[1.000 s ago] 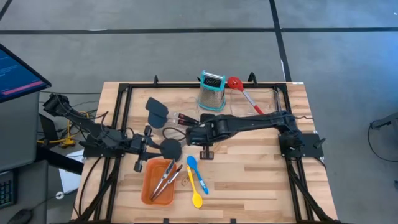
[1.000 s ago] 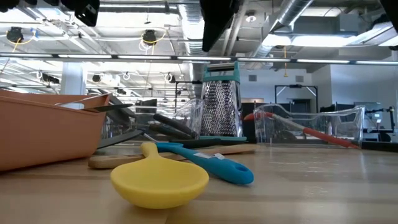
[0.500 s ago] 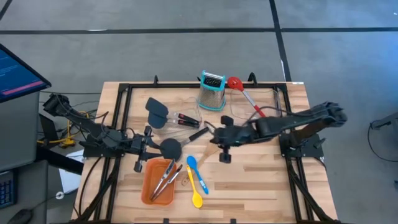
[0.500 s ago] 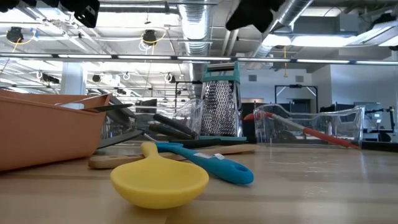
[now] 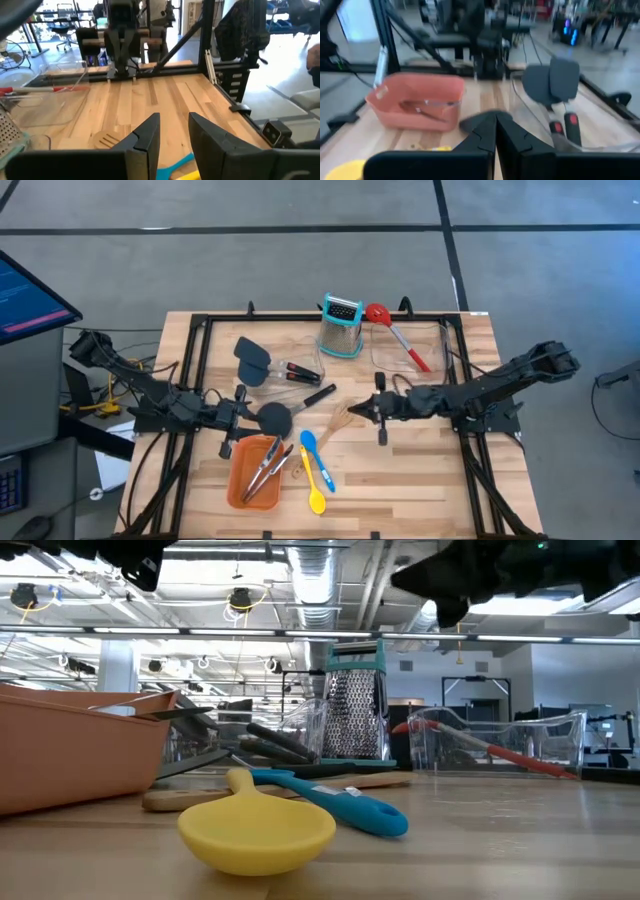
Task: Pick & Place Kitchen Items
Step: Put the blue serving spoon into the right transparent bin
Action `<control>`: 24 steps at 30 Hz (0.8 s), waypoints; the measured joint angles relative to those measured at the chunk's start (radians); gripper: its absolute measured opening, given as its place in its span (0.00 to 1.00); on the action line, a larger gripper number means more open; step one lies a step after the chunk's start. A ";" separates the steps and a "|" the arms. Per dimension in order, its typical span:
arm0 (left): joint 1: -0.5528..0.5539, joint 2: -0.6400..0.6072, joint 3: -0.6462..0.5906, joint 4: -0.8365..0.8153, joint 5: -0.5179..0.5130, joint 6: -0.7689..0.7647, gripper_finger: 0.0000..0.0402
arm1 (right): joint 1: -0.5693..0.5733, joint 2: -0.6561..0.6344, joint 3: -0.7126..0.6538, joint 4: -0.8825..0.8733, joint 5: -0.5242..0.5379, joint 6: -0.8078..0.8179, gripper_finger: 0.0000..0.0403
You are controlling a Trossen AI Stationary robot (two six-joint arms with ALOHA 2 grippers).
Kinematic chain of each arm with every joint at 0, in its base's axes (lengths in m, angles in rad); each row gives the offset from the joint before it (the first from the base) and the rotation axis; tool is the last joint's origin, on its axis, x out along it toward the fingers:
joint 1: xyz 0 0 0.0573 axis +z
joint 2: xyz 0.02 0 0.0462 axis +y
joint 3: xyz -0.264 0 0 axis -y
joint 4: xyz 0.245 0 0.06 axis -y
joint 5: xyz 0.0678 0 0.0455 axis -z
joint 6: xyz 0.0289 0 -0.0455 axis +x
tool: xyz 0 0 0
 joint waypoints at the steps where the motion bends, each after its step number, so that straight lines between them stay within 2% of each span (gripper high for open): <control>1: 0.000 0.007 0.000 0.000 0.002 0.000 0.22 | 0.001 -0.006 -0.018 0.039 0.000 0.001 0.00; 6: 0.004 0.044 0.000 0.020 0.007 0.020 0.22 | -0.010 -0.006 -0.036 0.056 -0.001 0.050 0.01; 13: 0.050 0.121 0.000 0.253 0.007 0.020 0.22 | -0.062 0.001 -0.035 0.039 -0.001 0.191 0.01; 18: 0.079 0.179 0.004 0.273 0.024 0.025 0.22 | -0.088 0.001 -0.034 -0.009 -0.001 0.236 0.01; 24: 0.099 0.266 0.077 0.278 0.024 0.045 0.22 | -0.129 0.001 -0.034 -0.105 -0.001 0.213 0.01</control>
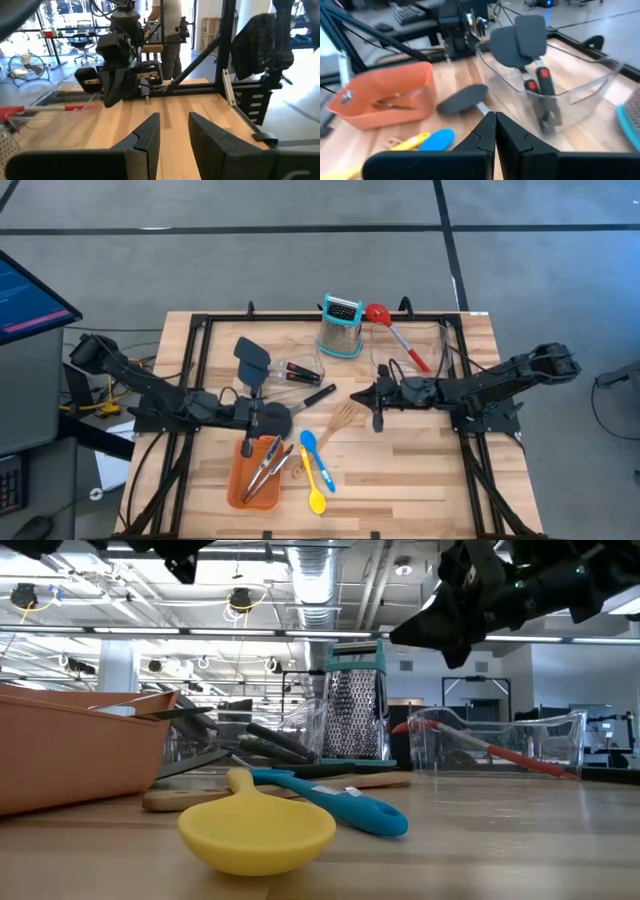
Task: Pick & Place Kitchen Items
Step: Put the blue serving spoon into the right transparent bin
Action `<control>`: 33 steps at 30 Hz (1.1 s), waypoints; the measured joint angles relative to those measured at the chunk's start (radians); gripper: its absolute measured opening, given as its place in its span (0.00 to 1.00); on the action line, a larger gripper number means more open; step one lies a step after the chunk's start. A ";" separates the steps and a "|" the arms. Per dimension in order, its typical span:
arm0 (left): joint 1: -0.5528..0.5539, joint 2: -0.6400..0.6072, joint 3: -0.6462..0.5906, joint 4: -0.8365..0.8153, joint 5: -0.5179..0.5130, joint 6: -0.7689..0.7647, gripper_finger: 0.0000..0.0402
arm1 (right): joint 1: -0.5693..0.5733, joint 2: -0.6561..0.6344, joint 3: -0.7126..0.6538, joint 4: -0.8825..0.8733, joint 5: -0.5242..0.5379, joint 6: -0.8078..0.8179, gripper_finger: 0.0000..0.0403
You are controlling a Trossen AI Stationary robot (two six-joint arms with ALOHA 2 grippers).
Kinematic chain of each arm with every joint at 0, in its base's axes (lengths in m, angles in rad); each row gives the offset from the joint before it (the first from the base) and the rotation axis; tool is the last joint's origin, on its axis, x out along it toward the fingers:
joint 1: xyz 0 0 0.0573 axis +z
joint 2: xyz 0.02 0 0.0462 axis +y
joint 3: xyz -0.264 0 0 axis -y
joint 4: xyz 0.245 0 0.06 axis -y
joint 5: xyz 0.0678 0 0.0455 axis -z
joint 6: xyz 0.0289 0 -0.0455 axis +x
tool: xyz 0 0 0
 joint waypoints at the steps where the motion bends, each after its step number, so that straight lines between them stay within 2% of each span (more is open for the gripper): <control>1: 0.005 0.017 0.013 0.000 0.000 0.007 0.22 | -0.004 0.000 0.000 0.000 0.000 -0.025 0.01; 5: 0.030 0.097 0.049 0.000 0.000 0.010 0.22 | -0.007 -0.014 0.000 0.010 0.000 -0.073 0.00; 10: 0.039 0.206 0.078 -0.002 0.000 0.009 0.22 | 0.023 -0.089 -0.011 0.003 0.000 -0.128 0.00; 13: 0.038 0.281 0.102 -0.003 0.000 0.014 0.22 | 0.040 -0.170 -0.065 0.027 -0.002 -0.160 0.00; 19: 0.034 0.410 0.187 -0.004 0.005 0.111 0.22 | 0.066 -0.375 -0.228 0.208 -0.002 -0.163 0.00; 23: 0.034 0.473 0.276 -0.018 0.078 0.217 0.22 | 0.087 -0.510 -0.316 0.274 -0.001 -0.163 0.00; 27: 0.038 0.513 0.402 -0.180 0.140 0.309 0.21 | 0.106 -0.616 -0.370 0.276 -0.003 -0.163 0.00; 33: 0.103 0.601 0.618 -0.428 0.212 0.352 0.13 | 0.121 -0.731 -0.424 0.275 -0.003 -0.163 0.00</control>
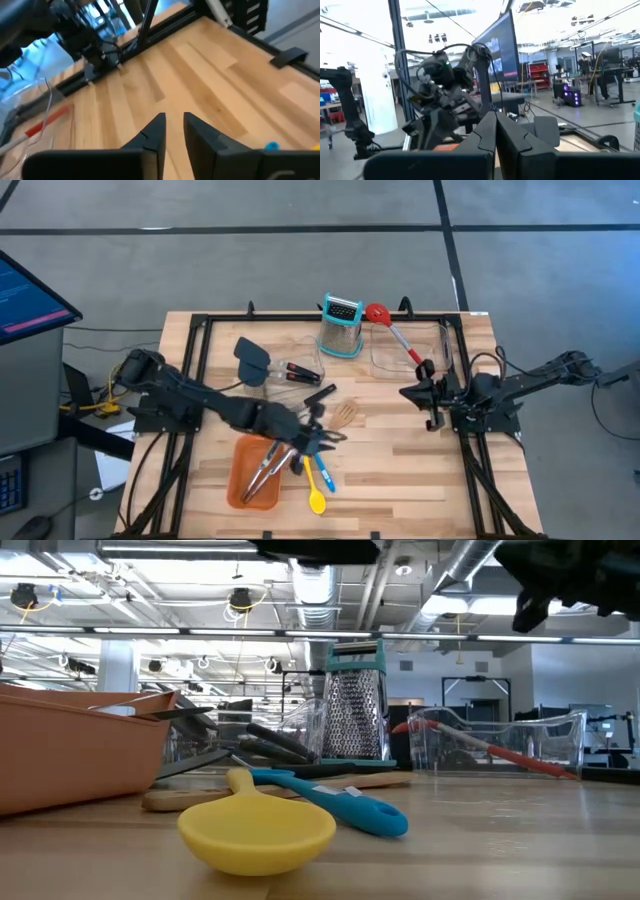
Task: Pick & Place Kitchen Items
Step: Put the blue serving spoon into the right transparent bin
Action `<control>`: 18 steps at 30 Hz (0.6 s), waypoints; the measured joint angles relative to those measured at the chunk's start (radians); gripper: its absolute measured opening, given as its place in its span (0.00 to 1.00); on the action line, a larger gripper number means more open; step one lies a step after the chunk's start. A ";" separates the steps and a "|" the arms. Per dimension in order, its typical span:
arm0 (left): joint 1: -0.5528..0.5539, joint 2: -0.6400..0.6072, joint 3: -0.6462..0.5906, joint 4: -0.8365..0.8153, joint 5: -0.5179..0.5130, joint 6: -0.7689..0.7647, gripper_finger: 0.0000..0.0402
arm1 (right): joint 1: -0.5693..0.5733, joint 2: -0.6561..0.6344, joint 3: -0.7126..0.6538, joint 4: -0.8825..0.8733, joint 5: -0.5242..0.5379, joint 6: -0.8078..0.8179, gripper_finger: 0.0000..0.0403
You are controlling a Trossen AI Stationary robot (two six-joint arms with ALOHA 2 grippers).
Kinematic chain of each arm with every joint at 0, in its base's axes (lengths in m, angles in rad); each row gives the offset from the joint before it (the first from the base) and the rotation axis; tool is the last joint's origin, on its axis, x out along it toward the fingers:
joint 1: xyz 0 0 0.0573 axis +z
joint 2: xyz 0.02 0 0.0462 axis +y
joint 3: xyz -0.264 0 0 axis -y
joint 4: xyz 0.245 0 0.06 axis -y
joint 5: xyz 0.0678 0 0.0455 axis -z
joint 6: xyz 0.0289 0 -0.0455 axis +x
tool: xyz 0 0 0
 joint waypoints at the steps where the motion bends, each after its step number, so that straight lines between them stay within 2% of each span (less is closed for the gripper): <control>1: 0.014 0.018 0.033 -0.029 0.019 0.000 0.12 | 0.001 -0.012 -0.009 -0.003 0.001 0.000 0.00; 6: 0.050 0.089 0.133 -0.126 0.054 0.025 0.05 | 0.001 -0.044 -0.024 -0.003 0.002 0.007 0.00; 10: 0.053 0.117 0.162 -0.131 0.059 0.143 0.01 | 0.000 -0.043 -0.024 -0.007 0.002 0.008 0.00; 18: 0.045 0.123 0.195 -0.161 0.087 0.185 0.01 | 0.000 -0.043 -0.024 -0.015 0.001 0.012 0.00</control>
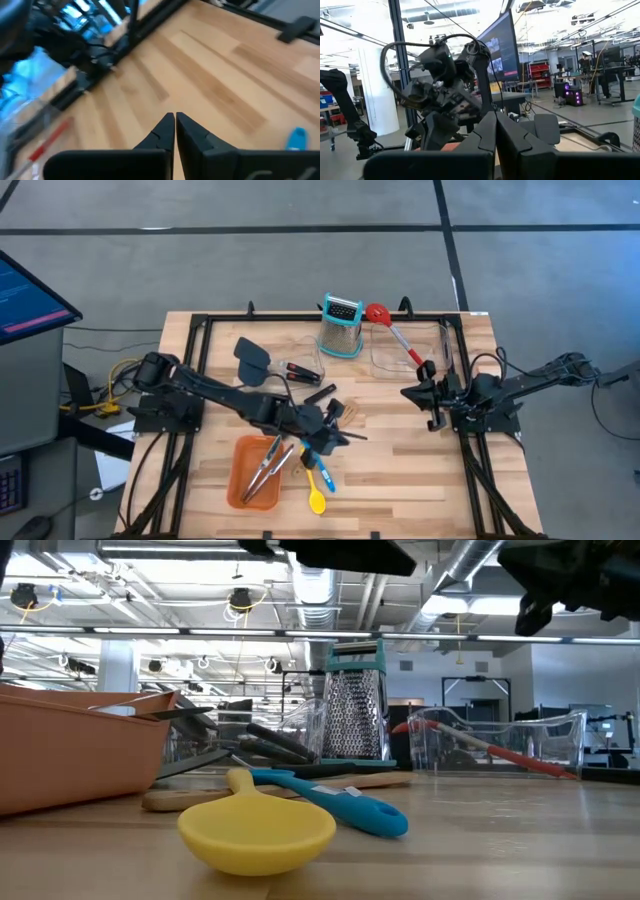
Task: Pick & Place Kitchen Items
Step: Put the blue serving spoon into the right transparent bin
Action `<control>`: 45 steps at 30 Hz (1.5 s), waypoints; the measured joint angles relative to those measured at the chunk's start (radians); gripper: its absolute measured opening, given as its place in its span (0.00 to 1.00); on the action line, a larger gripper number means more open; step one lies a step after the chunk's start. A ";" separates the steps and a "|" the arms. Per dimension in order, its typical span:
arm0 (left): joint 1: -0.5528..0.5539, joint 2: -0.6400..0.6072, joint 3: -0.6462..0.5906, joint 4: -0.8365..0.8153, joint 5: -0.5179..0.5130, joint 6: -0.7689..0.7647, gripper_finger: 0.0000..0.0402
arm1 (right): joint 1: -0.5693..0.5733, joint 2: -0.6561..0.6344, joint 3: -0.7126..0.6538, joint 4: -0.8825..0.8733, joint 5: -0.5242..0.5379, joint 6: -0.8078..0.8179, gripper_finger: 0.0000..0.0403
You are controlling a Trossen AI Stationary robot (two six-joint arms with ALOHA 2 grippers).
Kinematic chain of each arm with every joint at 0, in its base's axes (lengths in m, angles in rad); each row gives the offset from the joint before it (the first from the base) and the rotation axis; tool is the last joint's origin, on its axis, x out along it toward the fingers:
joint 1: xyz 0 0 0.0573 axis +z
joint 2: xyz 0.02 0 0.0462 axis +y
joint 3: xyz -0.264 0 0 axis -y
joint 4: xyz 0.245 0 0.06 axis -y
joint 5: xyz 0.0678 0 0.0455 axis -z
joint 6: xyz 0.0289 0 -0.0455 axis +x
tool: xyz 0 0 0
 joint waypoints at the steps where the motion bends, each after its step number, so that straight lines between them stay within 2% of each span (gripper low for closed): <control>1: -0.004 0.000 0.000 -0.014 0.016 -0.005 0.01 | 0.000 0.000 0.000 -0.003 0.000 0.000 0.00; 9: -0.010 0.022 -0.023 -0.100 0.206 -0.036 0.01 | 0.000 0.001 0.000 -0.039 -0.001 0.057 0.00; 17: -0.027 0.049 -0.062 -0.096 0.221 -0.036 0.01 | 0.000 0.001 0.000 -0.044 0.001 0.075 0.00; 21: -0.029 0.049 -0.071 -0.080 0.263 -0.037 0.01 | 0.000 0.001 0.000 -0.050 0.001 0.076 0.00; 27: -0.042 0.069 -0.072 -0.013 0.241 -0.086 0.04 | 0.000 0.001 0.000 -0.051 0.001 0.077 0.00; 31: -0.047 0.079 -0.069 -0.026 0.121 -0.053 0.08 | 0.000 0.001 0.000 -0.051 0.002 0.079 0.00; 35: -0.044 0.075 -0.015 -0.020 0.112 -0.011 0.05 | -0.002 0.001 0.000 -0.049 0.002 0.078 0.00; 39: -0.032 0.080 0.046 0.070 0.125 -0.006 0.01 | -0.002 0.001 0.000 -0.049 0.002 0.078 0.00; 45: 0.019 0.058 0.051 0.444 0.128 -0.008 0.02 | -0.002 0.001 0.000 -0.050 0.002 0.084 0.00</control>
